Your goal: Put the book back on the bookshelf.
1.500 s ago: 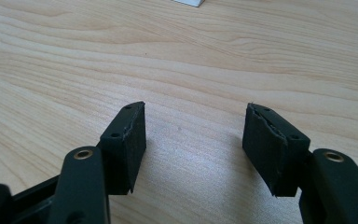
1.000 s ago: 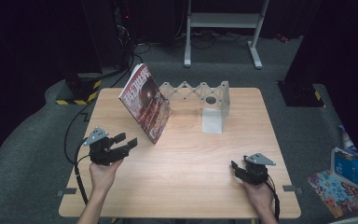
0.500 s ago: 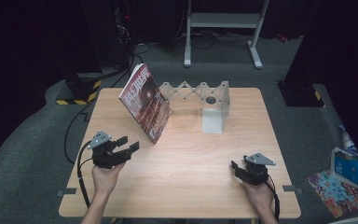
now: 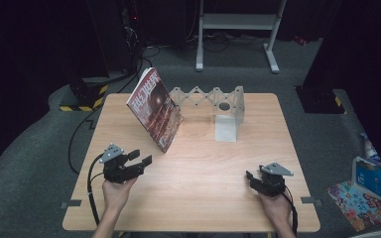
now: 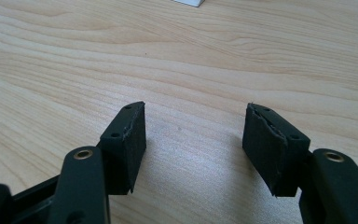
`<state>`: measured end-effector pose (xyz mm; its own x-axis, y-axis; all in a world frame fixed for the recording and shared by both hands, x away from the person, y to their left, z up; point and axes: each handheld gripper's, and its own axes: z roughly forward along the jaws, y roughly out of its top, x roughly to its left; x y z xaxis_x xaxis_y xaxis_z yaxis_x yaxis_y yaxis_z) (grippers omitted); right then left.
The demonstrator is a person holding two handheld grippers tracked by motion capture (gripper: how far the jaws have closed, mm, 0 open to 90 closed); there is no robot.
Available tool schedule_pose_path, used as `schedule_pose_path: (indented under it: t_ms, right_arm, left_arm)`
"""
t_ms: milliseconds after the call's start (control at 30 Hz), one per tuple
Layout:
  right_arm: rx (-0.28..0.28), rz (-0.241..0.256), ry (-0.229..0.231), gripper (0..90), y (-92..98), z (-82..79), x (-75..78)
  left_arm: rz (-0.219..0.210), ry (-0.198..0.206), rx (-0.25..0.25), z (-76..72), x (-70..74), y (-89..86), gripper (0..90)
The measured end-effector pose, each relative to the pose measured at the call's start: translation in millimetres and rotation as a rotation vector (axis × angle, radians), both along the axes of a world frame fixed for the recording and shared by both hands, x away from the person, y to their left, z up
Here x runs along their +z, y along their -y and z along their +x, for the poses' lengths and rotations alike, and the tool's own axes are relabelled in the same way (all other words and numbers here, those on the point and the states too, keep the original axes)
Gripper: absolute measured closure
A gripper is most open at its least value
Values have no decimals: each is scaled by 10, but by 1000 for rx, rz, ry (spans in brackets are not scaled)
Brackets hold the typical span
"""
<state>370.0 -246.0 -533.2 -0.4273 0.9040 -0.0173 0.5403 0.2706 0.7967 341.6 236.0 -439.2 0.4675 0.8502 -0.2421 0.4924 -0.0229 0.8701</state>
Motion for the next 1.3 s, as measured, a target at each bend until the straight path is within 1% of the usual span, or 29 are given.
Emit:
schedule_pose_path:
  t_ms: [133,167,367,400,600,633,700,833,933,1100,1133,1200,1267,1300]
  right_arm:
    - [-2,0,-2,396,-1,-1,0]
    - [2,-2,2,396,2,2,0]
    - [0,0,0,396,0,0,0]
    - [0,0,0,396,0,0,0]
    - [0,1,0,396,0,0,0]
    - [0,1,0,396,0,0,0]
    - [0,0,0,396,0,0,0]
    - [1,-2,0,396,2,1,0]
    - [2,-2,2,396,2,2,0]
    - [1,-1,0,396,2,1,0]
    - [2,-1,2,396,3,2,0]
    - [1,-1,1,396,2,1,0]
    - [1,0,1,396,2,2,0]
    - [1,-1,1,396,2,1,0]
  left_arm:
    - [7,-3,2,-10,-36,33,384]
    - [15,-1,-1,-10,-49,40,384]
    - [14,-11,-5,-14,-115,73,384]
    - [10,-16,-5,-12,-150,90,385]
    - [30,-32,-15,-7,-255,172,385]
    - [30,-32,-15,-7,-255,172,385]
    - [43,-38,-19,-4,-300,217,386]
    - [40,-44,-22,-1,-356,257,387]
    - [50,-47,-19,4,-402,282,387]
    - [48,-56,-16,13,-467,311,389]
    - [57,-61,-16,20,-502,329,389]
    - [59,-69,-17,27,-536,350,390]
    - [79,-65,-20,37,-558,378,391]
    - [80,-66,-21,40,-565,392,392]
